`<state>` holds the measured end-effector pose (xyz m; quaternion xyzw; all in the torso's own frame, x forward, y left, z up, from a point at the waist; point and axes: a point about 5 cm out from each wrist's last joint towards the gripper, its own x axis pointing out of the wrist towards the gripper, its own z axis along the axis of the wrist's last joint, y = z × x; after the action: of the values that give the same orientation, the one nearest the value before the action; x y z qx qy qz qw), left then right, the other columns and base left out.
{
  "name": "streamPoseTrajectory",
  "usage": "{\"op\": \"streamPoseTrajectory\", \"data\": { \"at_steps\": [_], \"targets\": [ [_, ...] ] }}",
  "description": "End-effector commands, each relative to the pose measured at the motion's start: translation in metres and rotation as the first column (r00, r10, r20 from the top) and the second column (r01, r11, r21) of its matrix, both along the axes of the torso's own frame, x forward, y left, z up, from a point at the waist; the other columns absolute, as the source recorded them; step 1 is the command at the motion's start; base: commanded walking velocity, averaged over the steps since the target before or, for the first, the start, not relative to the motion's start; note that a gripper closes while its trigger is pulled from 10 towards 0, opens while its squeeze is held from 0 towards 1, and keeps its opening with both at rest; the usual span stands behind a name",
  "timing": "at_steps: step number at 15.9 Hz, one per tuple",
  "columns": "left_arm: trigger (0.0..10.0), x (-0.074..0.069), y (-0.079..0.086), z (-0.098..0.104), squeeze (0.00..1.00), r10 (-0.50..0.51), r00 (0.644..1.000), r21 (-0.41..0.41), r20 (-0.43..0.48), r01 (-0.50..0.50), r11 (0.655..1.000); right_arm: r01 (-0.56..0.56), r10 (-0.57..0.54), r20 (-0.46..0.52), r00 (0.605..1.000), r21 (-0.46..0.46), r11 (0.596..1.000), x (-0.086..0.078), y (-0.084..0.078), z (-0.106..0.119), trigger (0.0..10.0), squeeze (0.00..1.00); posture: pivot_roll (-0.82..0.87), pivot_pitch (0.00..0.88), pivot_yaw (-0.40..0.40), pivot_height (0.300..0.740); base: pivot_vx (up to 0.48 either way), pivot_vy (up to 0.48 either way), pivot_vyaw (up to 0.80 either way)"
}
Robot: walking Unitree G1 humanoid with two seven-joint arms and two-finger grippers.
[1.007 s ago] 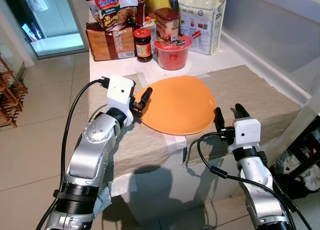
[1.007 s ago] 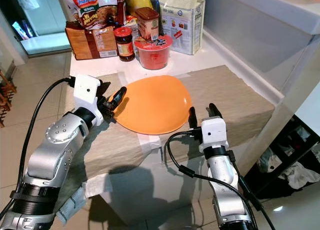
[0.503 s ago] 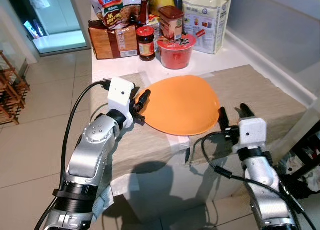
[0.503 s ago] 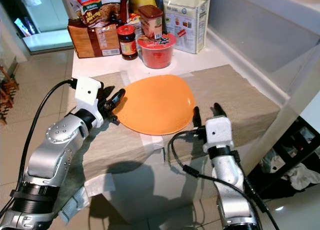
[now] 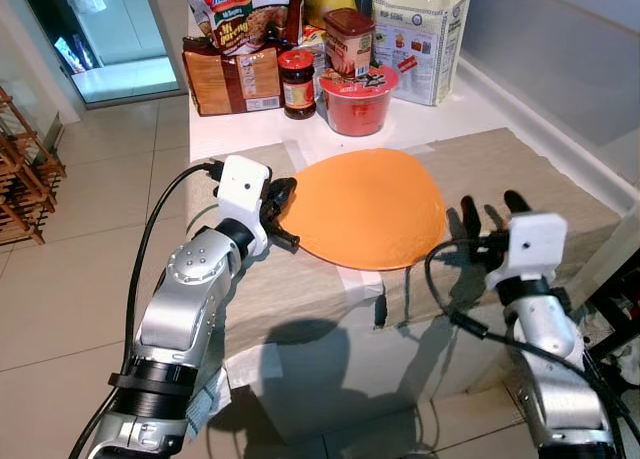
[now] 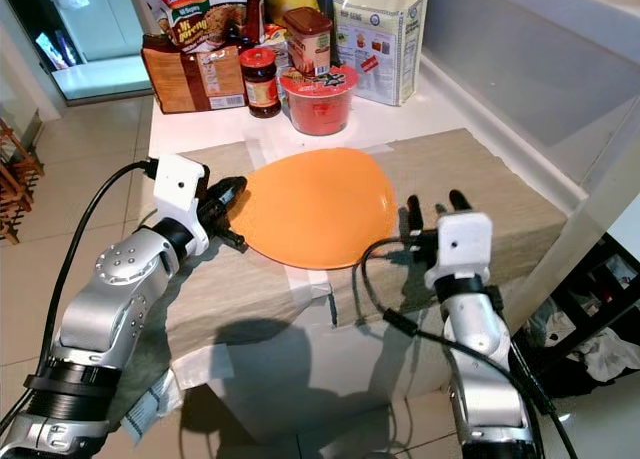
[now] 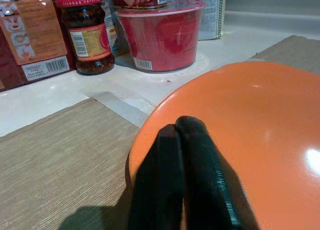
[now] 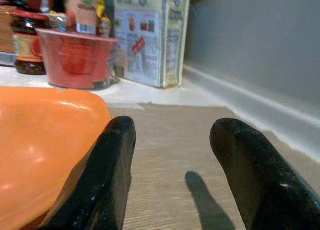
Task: Setting the table
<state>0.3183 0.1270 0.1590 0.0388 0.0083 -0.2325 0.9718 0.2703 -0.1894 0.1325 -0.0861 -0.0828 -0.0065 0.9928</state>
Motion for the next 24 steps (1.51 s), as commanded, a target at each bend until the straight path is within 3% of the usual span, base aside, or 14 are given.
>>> {"op": "streamPoseTrajectory", "data": {
  "at_steps": [1, 3, 6, 9, 10, 11, 17, 24],
  "targets": [
    [0.0, 0.004, 0.001, 0.005, 0.00, -0.020, 1.000, 0.022, 0.015, 0.020, 1.000, -0.008, 0.009, -0.011, 1.000, 0.062, 0.998, 0.002, 0.001, 0.004, 10.0, 0.00, -0.17, 0.000, 0.098, 0.740, 0.000, 0.000, 0.00],
    [0.0, 0.000, -0.004, 0.004, 0.00, -0.108, 0.994, 0.077, 0.010, 0.107, 0.991, -0.018, 0.021, -0.020, 1.000, 0.147, 0.989, 0.004, 0.004, 0.010, 10.0, 0.00, -0.17, 0.000, 0.098, 0.740, 0.000, 0.000, 0.00],
    [0.0, 0.004, -0.001, 0.007, 0.00, -0.091, 0.996, 0.072, 0.016, 0.090, 0.993, -0.018, 0.031, -0.041, 0.999, 0.295, 0.955, 0.009, 0.003, 0.017, 10.0, 0.00, -0.17, 0.000, 0.095, 0.740, 0.000, 0.000, 0.00],
    [0.0, 0.006, 0.003, 0.006, 0.00, -0.089, 0.996, 0.107, -0.005, 0.089, 0.990, -0.025, 0.042, -0.037, 0.998, 0.374, 0.927, 0.010, 0.004, 0.025, 10.0, 0.00, -0.17, 0.000, 0.096, 0.740, 0.000, 0.000, 0.00],
    [5.6, 0.007, 0.005, 0.005, 0.00, -0.081, 0.997, 0.120, -0.020, 0.082, 0.989, -0.032, 0.047, -0.030, 0.998, 0.382, 0.923, 0.011, 0.005, 0.028, 10.0, 0.00, -0.17, 0.000, 0.096, 0.740, 0.000, 0.000, 0.00],
    [10.0, 0.007, 0.006, 0.004, 0.00, -0.078, 0.996, 0.132, -0.032, 0.081, 0.988, -0.034, 0.050, -0.030, 0.998, 0.395, 0.918, 0.011, 0.005, 0.031, 10.0, 0.00, -0.16, 0.000, 0.094, 0.740, 0.000, 0.000, 0.00],
    [10.0, 0.007, 0.010, 0.004, 0.00, -0.077, 0.996, 0.146, -0.047, 0.083, 0.986, -0.030, 0.053, -0.039, 0.998, 0.439, 0.898, 0.013, 0.003, 0.039, 10.0, 0.00, -0.16, 0.000, 0.090, 0.740, 0.000, 0.000, 0.00],
    [10.0, -0.006, 0.002, -0.016, 0.00, -0.103, 0.987, 0.136, -0.127, 0.120, 0.983, -0.012, 0.048, -0.071, 0.996, 0.442, 0.897, 0.012, 0.000, 0.036, 10.0, 0.00, -0.16, 0.000, 0.083, 0.740, 0.000, 0.000, 0.00]
  ]
}}
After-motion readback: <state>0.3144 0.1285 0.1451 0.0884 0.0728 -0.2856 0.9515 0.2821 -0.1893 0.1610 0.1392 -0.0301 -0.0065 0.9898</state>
